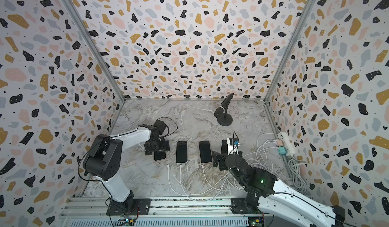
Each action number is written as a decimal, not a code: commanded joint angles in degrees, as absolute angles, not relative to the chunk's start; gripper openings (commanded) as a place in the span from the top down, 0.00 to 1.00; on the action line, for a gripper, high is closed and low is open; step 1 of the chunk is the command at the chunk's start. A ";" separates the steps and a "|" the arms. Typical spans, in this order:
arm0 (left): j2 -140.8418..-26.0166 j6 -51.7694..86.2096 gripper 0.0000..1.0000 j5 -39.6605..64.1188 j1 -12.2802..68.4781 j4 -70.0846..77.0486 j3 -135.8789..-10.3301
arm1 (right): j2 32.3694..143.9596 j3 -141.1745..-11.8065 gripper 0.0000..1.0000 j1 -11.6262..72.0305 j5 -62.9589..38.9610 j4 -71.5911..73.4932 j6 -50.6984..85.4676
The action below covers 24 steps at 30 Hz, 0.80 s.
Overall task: Unplug the charging cable from the phone
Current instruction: Place the phone at the center of the board, then reset both arms
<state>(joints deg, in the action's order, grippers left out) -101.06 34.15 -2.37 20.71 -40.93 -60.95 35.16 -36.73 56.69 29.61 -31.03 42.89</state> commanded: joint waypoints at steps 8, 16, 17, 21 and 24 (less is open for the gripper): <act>-87.93 31.75 0.00 -9.68 20.37 -47.02 -64.77 | 46.44 -49.78 0.00 23.14 9.09 -46.38 35.75; -64.00 24.02 0.00 -44.32 19.69 -30.98 -56.55 | 46.14 -45.93 0.00 4.36 19.16 -34.83 26.34; -62.59 18.91 0.00 -44.89 19.23 -22.66 -52.95 | 45.13 -43.38 0.00 4.34 20.19 -29.71 22.39; -65.02 12.66 0.00 -44.70 16.81 -8.53 -42.48 | 51.49 -37.78 0.00 2.98 27.03 -20.21 17.12; -66.51 13.70 0.00 -43.39 13.74 -1.12 -36.59 | 57.68 -34.21 0.01 0.23 31.43 -11.56 21.30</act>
